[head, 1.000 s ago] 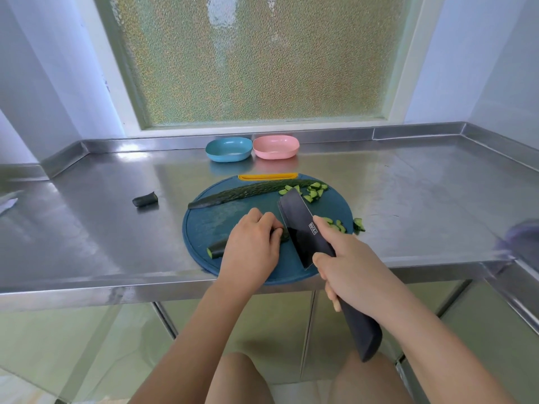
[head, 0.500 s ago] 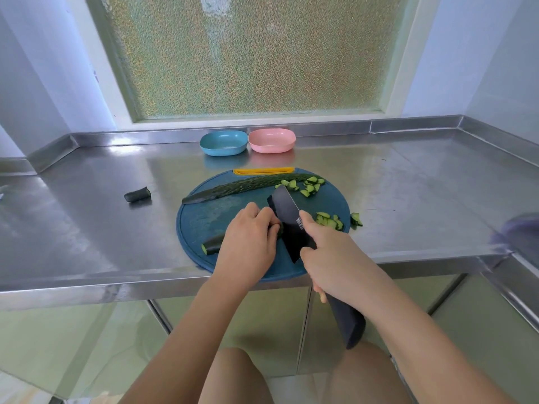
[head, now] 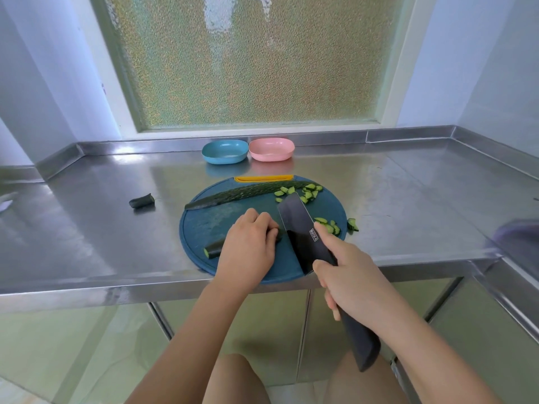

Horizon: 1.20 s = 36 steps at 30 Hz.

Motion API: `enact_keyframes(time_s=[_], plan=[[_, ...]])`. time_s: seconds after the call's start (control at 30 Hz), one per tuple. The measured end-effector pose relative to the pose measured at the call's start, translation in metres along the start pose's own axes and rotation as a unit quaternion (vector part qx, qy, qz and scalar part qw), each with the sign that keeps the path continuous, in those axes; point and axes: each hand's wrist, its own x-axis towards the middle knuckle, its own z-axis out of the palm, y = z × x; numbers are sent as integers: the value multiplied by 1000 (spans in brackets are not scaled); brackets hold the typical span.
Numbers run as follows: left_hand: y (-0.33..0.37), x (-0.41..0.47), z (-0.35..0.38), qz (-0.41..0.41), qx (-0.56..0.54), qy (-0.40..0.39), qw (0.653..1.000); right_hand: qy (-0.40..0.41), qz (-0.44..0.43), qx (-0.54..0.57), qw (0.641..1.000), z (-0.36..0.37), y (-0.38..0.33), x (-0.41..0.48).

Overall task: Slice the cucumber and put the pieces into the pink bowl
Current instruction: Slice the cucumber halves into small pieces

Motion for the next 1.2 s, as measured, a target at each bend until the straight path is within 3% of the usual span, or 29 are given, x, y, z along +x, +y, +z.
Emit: enact_keyframes(time_s=[0.43,0.97,1.2], plan=[[1,1,-1,2,14,-1,1000,-16,-14,18,1000,2,-5,5],[-4,0,3,7,-7,13,1000,-10,-9,-148,989,21,-21,22],[-4,0,4,-16,-25,35,999,-13,20,-47,999,7,-2,4]])
